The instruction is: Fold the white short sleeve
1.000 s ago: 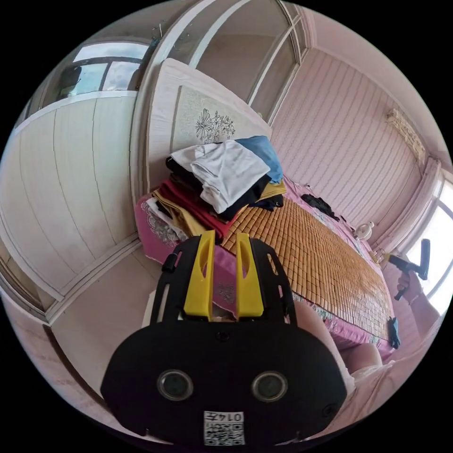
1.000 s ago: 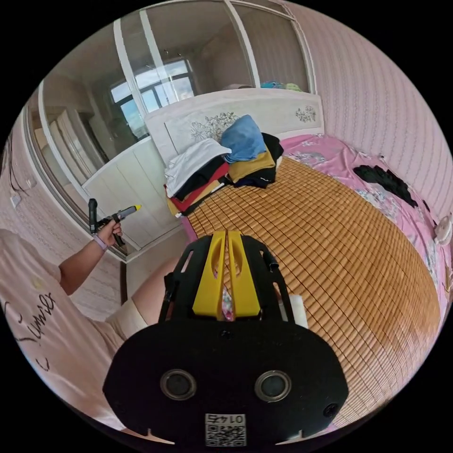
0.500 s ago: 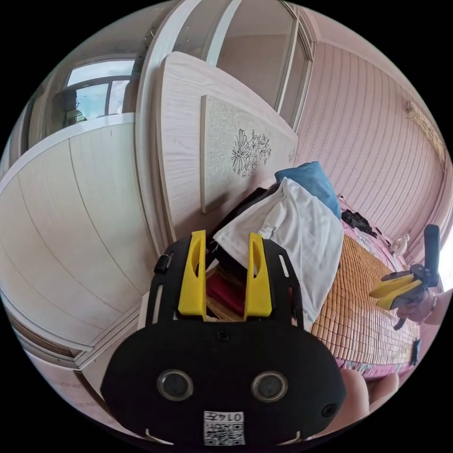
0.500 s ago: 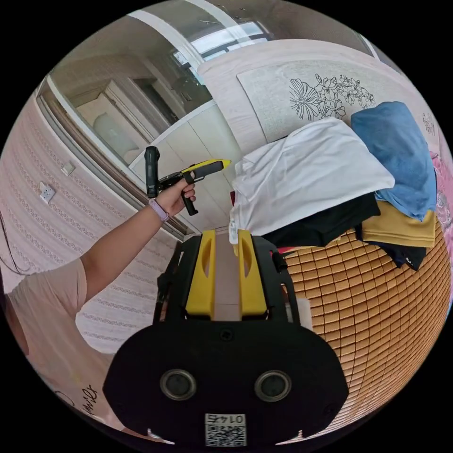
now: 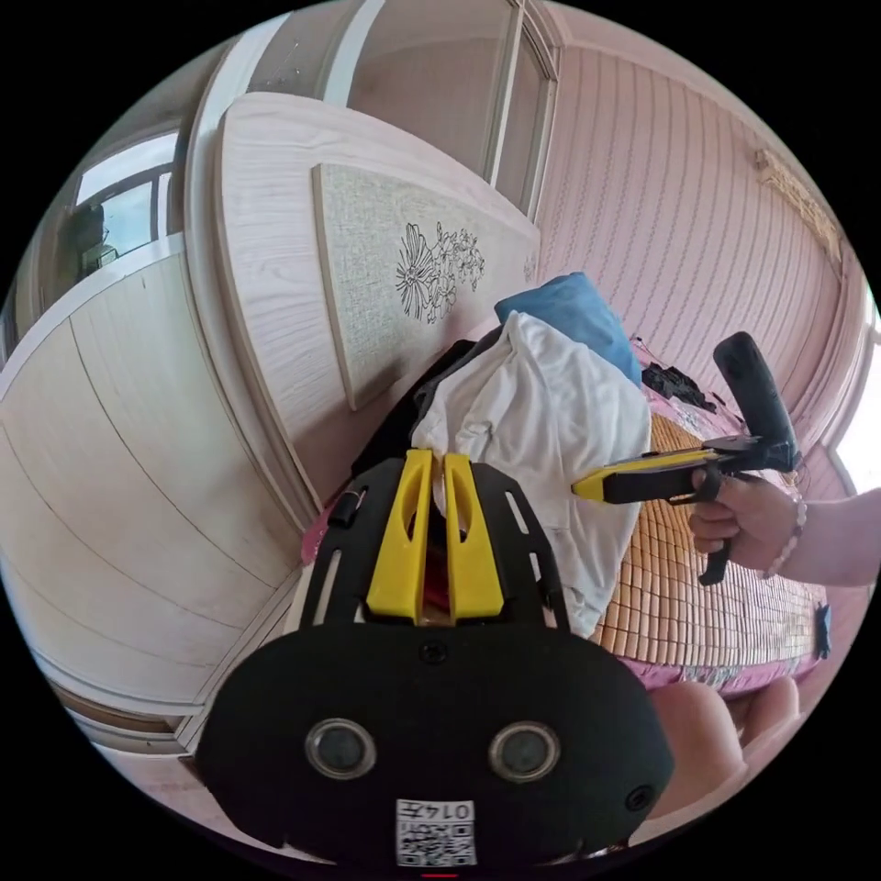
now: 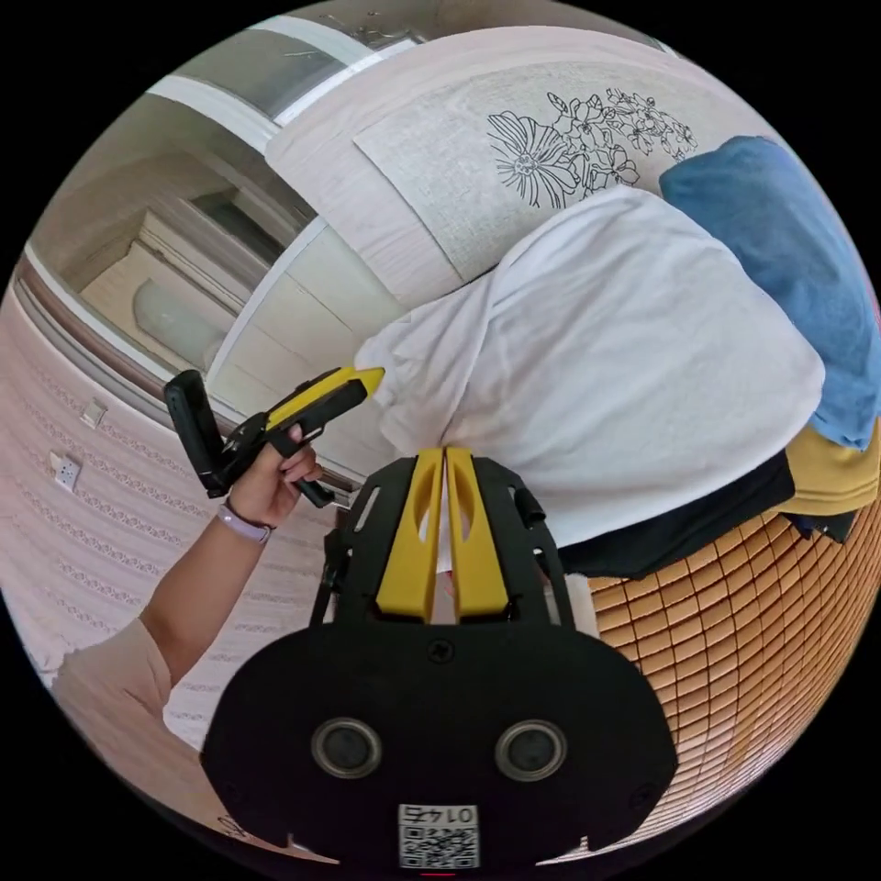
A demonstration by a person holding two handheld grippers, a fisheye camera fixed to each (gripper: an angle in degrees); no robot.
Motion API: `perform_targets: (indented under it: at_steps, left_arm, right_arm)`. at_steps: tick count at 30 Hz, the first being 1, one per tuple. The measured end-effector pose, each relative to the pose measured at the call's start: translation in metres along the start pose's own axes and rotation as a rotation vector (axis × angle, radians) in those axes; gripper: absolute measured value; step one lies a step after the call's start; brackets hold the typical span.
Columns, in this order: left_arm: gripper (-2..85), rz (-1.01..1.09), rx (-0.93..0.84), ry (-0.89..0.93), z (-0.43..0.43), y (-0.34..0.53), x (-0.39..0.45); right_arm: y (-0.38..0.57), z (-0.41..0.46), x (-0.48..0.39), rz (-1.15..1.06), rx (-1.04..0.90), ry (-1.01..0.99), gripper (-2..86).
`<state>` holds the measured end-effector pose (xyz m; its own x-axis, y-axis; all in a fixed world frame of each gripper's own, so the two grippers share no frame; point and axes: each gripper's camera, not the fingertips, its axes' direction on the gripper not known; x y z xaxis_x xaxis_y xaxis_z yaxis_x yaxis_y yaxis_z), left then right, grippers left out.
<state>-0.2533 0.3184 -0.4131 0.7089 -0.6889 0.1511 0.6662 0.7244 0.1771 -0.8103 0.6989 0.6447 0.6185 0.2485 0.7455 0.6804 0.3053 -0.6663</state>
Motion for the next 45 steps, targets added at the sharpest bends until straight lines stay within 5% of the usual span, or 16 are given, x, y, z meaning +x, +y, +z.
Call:
perform_targets:
  at_steps: [9,14,21,34,40,45]
  left_arm:
    - [-0.8,0.166,0.174,0.197,-0.115,0.012,0.085]
    - [-0.8,0.148,0.168,0.337,-0.165,0.063,0.122]
    - [-0.9,0.005,-0.300,0.435,-0.114,0.195,0.169]
    - [-1.0,-0.116,-0.238,0.505,-0.111,0.219,0.198]
    - [-1.0,-0.124,-0.243,0.475,-0.111,0.218,0.201]
    - [-1.0,-0.138,-0.238,0.465,-0.109,0.214,0.203]
  right_arm:
    - [0.134,-0.190,0.018,-0.026,0.288,-0.093,-0.3]
    - [0.277,-0.288,0.035,0.099,0.389,0.057,-0.4]
    - [0.471,-0.233,0.080,0.470,0.140,0.165,-0.3]
    - [0.515,-0.248,0.071,0.493,0.107,0.248,0.8]
    - [0.508,-0.287,0.069,0.474,0.198,0.368,8.3]
    - [0.488,-0.257,0.089,0.455,0.028,0.376,13.4]
